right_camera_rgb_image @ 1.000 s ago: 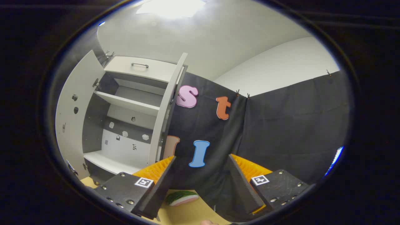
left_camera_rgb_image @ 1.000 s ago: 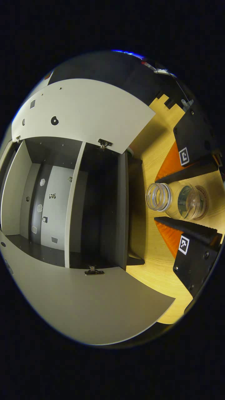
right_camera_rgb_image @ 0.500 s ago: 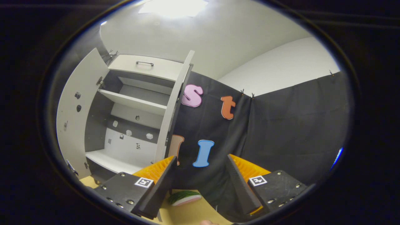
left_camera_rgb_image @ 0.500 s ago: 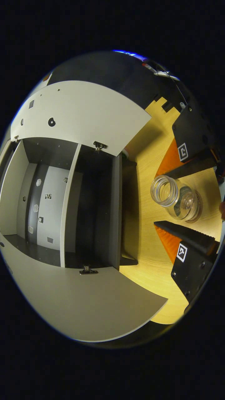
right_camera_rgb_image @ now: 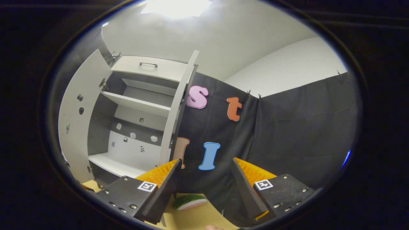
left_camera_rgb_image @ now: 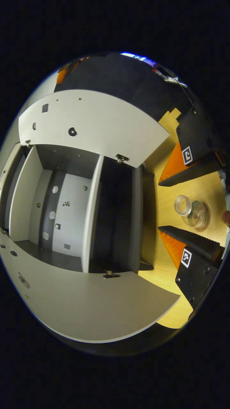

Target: Grasp the bottle in the cabinet with the left hand and place it on the coaster, then close the right door with the right hand and the left door with the left hand.

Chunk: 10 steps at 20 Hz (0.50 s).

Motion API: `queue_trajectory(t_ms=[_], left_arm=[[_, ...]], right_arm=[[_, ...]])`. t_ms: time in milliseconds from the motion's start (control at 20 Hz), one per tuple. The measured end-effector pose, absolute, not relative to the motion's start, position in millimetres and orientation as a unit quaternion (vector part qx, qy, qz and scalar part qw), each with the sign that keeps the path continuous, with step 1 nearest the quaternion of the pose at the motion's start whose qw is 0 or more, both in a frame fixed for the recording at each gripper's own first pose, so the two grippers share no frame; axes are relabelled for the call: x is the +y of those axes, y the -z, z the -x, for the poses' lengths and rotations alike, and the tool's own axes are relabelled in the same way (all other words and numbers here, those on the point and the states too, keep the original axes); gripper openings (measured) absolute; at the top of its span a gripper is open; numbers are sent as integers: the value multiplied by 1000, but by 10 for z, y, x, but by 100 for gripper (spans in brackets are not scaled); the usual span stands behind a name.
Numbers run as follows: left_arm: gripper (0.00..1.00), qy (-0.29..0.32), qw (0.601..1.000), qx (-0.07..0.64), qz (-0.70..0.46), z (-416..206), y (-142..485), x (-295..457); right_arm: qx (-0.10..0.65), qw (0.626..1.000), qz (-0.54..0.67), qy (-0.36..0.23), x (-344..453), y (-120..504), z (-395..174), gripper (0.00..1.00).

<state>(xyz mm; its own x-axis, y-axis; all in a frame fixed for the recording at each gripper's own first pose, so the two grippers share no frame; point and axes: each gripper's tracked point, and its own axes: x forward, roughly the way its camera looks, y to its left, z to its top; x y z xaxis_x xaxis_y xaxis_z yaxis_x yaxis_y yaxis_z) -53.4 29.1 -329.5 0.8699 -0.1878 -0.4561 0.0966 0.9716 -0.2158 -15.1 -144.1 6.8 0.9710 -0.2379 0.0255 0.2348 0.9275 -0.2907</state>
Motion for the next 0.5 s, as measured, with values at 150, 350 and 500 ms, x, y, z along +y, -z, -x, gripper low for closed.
queue_trajectory(t_ms=[150, 350, 500], left_arm=[[91, 51, 971, 213, 100, 456, 2828, 371], [95, 19, 981, 166, 98, 333, 2163, 588], [95, -1, 988, 129, 82, 322, 1752, 769]], right_arm=[[15, 984, 137, 115, -1451, 38, 66, 96], [40, 986, 131, 93, -1388, 253, -71, 94], [56, 987, 131, 79, -1350, 387, -161, 96]])
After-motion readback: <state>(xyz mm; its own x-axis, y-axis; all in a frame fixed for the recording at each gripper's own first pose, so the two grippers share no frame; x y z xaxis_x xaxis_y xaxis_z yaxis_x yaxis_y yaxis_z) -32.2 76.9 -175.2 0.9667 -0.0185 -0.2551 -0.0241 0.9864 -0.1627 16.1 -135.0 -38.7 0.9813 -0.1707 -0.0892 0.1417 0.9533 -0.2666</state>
